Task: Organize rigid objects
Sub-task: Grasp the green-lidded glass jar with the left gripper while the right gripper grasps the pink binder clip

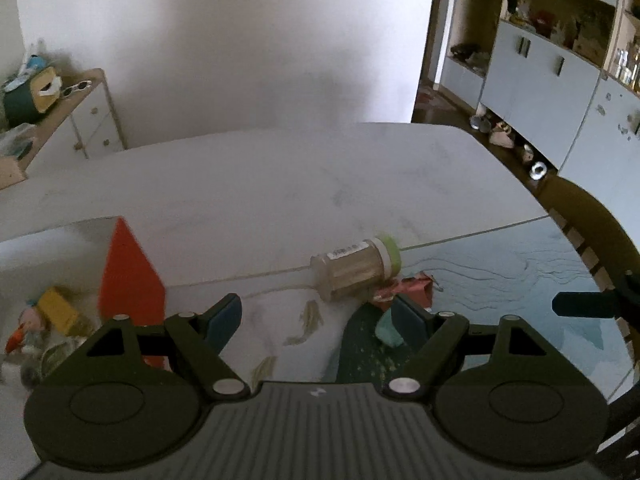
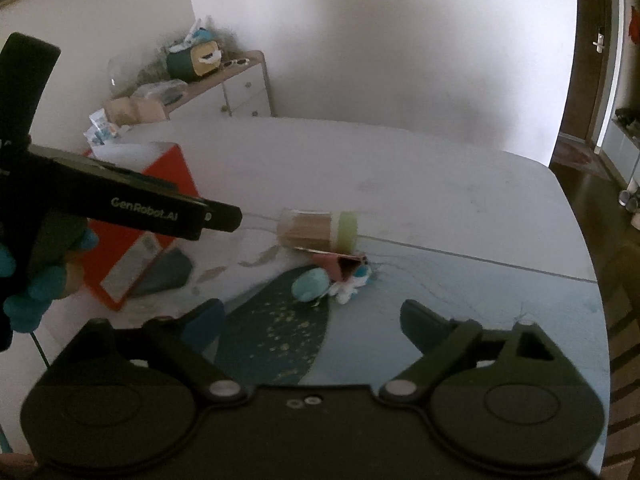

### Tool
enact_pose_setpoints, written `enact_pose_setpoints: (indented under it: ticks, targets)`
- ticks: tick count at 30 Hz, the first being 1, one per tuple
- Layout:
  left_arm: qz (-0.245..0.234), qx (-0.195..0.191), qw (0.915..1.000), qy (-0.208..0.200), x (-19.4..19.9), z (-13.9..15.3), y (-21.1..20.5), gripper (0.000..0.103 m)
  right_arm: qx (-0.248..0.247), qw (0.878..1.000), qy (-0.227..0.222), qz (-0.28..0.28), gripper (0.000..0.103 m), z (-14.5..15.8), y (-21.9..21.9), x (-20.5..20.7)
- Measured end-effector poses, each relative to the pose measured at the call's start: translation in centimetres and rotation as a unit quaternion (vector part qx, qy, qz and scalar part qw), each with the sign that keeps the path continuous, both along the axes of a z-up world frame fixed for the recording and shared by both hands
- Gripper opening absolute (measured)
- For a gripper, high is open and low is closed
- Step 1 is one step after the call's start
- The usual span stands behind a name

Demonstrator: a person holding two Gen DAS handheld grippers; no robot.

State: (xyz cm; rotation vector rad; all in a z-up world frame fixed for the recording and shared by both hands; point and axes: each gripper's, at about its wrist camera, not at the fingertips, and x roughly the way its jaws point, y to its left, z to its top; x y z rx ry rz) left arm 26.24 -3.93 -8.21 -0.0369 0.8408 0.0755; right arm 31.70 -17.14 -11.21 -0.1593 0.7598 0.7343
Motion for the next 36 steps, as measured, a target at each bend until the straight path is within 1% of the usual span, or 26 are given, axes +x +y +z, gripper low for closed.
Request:
enact_pose_setpoints:
  ticks: [2, 6, 9, 13, 15, 18, 19, 21, 22, 23, 25, 27, 28, 33, 34, 35, 36]
  targets:
    - [-0.015, 0.004, 0.9999, 0.007, 1.3, -0.7, -0.1, 0.082, -0.006, 1.0, 0.003, 0.005, 0.089, -0.5, 0.4, 1.1]
    - [-0.044, 0.014, 0.9987, 0.022, 3.8, -2.3, 0.0, 0.082, -0.011, 1.0, 0.008, 0.012, 0.088, -1.4, 1.0, 2.9]
    - [-0.073, 0.016, 0.9966, 0.035, 5.6, -3.3, 0.2, 0.082, -0.022, 1.0, 0.012, 0.017, 0.083, -2.3, 1.8, 4.1]
    - [-0.113, 0.03, 0.9916, 0.056, 7.5, -4.6, 0.4, 0.082, -0.036, 0.999, 0.015, 0.038, 0.079, -3.3, 2.9, 5.3]
    - [-0.14, 0.028, 0.9876, 0.066, 8.3, -5.0, 0.2, 0.082, -0.048, 0.997, 0.012, 0.053, 0.079, -3.8, 3.4, 5.8]
    - [-0.169, 0.038, 0.9819, 0.075, 9.2, -5.8, 0.0, 0.082, -0.057, 0.997, 0.011, 0.058, 0.076, -4.5, 3.9, 6.9]
    - [-0.173, 0.041, 0.9811, 0.076, 9.5, -6.0, -0.1, 0.082, -0.056, 0.997, 0.014, 0.056, 0.075, -4.7, 4.1, 7.4]
    - [-0.18, 0.034, 0.98, 0.079, 10.2, -6.4, 0.1, 0.082, -0.046, 0.997, 0.026, 0.052, 0.074, -5.1, 4.2, 8.2]
    - [-0.181, 0.029, 0.9798, 0.08, 10.4, -6.5, 0.1, 0.082, -0.041, 0.997, 0.031, 0.052, 0.072, -5.2, 4.3, 8.6]
    - [-0.182, 0.022, 0.9797, 0.081, 10.7, -6.6, 0.2, 0.082, -0.04, 0.997, 0.032, 0.056, 0.068, -5.3, 4.4, 8.8]
    - [-0.184, 0.014, 0.9796, 0.08, 11.0, -6.9, 0.4, 0.082, -0.045, 0.997, 0.029, 0.061, 0.065, -5.6, 4.6, 9.0]
    - [-0.184, 0.005, 0.9797, 0.079, 11.3, -7.2, 0.5, 0.082, -0.035, 0.997, 0.037, 0.065, 0.063, -5.8, 4.6, 9.2]
    - [-0.184, 0.001, 0.9796, 0.08, 11.5, -7.3, 0.5, 0.082, -0.031, 0.996, 0.04, 0.068, 0.06, -5.8, 4.5, 9.3]
    - [-0.19, -0.011, 0.9786, 0.08, 11.6, -7.6, 0.7, 0.081, -0.031, 0.996, 0.032, 0.073, 0.059, -6.0, 4.4, 9.0]
    - [-0.189, -0.012, 0.9788, 0.077, 11.6, -7.6, 0.7, 0.079, -0.03, 0.996, 0.032, 0.073, 0.057, -6.0, 4.2, 9.0]
    - [-0.191, -0.017, 0.9787, 0.075, 11.5, -7.5, 0.8, 0.072, -0.031, 0.996, 0.029, 0.073, 0.055, -6.0, 4.1, 8.9]
    - [-0.192, -0.021, 0.9783, 0.075, 11.5, -7.5, 0.8, 0.07, -0.03, 0.997, 0.027, 0.072, 0.053, -6.0, 4.1, 8.8]
